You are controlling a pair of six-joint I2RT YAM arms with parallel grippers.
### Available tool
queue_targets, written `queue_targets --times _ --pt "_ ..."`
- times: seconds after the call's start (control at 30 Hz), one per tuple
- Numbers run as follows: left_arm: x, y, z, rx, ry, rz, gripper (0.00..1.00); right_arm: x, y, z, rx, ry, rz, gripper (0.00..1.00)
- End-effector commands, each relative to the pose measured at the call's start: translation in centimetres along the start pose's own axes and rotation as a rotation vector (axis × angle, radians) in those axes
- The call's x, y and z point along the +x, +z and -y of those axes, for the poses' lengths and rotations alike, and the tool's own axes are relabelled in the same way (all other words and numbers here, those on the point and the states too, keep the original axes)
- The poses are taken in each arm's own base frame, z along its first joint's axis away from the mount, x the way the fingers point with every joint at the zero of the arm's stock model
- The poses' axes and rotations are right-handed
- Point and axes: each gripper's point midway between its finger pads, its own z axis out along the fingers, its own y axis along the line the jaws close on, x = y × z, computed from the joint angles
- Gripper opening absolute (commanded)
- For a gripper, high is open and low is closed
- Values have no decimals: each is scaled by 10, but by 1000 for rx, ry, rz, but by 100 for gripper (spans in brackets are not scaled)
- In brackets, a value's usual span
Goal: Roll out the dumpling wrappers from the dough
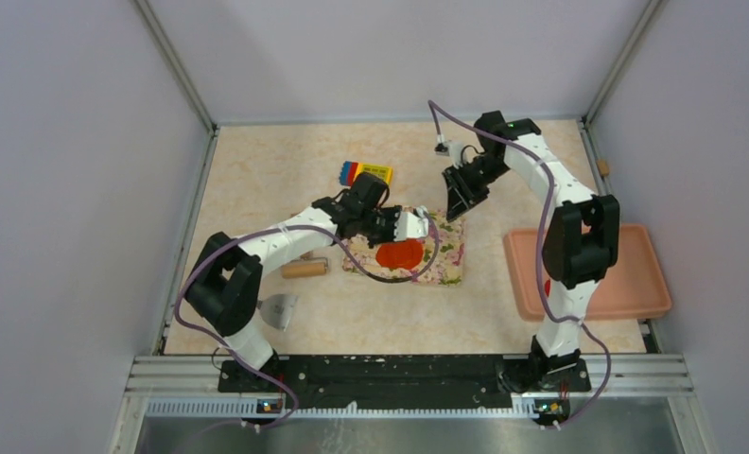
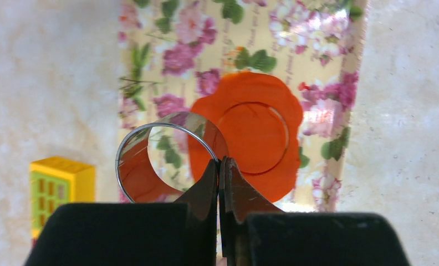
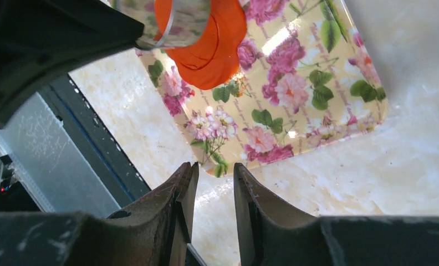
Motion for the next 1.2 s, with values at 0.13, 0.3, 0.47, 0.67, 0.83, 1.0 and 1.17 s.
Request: queue_targets --times 0.13,0.3,0.47,0.67,0.83,1.0,1.17 --pt "-41 -54 -45 -204 -25 67 0 15 -42 -2 92 -37 52 33" --pt "-2 -76 -62 -336 -117 -64 0 23 -60 -12 127 -86 107 33" --pt "47 -87 -76 -450 -333 -203 0 23 -77 -20 222 -116 273 35" --pt "95 -91 -98 -541 -596 -304 0 29 -64 -22 198 -34 306 36" --pt "125 -81 -102 -557 -662 -359 0 29 -63 -21 193 -39 297 36" --pt "142 -66 -97 -510 -739 -370 6 29 -60 -28 153 -107 309 37" --pt "141 -56 -91 -476 -770 -344 21 26 -65 -29 208 -226 408 41"
